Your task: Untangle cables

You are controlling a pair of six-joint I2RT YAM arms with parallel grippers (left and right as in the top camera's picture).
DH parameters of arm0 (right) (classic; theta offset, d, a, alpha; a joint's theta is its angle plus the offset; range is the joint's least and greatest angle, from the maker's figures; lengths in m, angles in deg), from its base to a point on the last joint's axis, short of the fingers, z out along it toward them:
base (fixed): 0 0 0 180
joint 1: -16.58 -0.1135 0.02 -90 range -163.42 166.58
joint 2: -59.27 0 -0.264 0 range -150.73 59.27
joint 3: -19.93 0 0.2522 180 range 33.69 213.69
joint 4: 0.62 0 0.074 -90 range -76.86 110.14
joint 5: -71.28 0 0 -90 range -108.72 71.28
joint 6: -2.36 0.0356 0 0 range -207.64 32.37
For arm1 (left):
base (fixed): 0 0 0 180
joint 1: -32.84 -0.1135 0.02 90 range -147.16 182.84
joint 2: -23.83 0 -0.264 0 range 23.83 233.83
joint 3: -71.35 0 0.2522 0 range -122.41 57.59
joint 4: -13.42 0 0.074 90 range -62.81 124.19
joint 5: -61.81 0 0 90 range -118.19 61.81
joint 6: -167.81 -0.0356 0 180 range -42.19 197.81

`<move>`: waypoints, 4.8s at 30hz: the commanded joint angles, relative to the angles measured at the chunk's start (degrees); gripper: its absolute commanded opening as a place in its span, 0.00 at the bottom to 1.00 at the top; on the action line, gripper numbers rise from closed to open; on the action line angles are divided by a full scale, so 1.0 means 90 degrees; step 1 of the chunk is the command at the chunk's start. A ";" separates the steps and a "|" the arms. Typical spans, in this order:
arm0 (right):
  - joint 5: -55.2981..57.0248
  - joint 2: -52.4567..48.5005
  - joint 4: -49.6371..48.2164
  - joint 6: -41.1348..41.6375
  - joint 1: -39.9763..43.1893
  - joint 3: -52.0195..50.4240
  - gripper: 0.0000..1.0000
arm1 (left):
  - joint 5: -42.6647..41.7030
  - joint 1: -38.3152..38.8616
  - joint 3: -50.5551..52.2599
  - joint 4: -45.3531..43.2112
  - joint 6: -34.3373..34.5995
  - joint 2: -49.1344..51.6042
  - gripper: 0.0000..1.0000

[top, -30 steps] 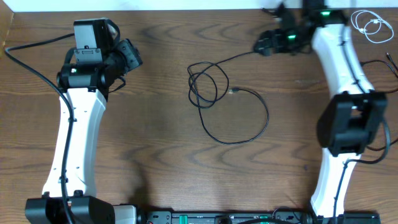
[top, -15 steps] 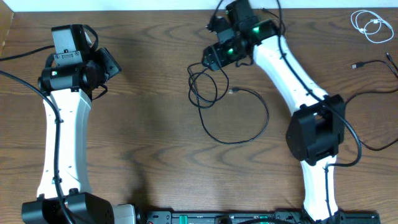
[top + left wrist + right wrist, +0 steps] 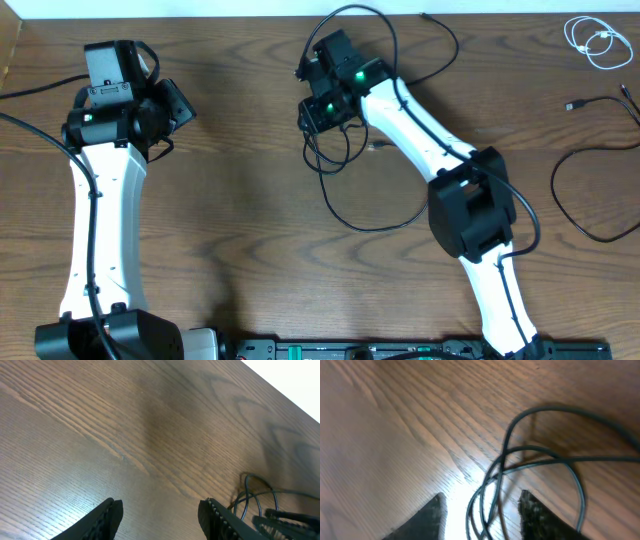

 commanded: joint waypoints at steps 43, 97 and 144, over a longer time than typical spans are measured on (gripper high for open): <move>-0.1511 0.1717 -0.0321 0.0733 0.0872 0.0284 0.01 | -0.1212 0.0522 0.0015 0.0085 -0.0233 0.0204 0.54; -0.1528 0.3402 0.0947 0.0573 0.2679 0.0279 0.01 | -0.4048 0.3949 0.0015 -0.4039 0.0928 0.3121 0.61; 0.1018 0.3368 0.1936 0.0889 0.4398 0.0204 0.01 | -0.0228 0.2710 0.0012 -0.2239 -0.0493 0.1032 0.07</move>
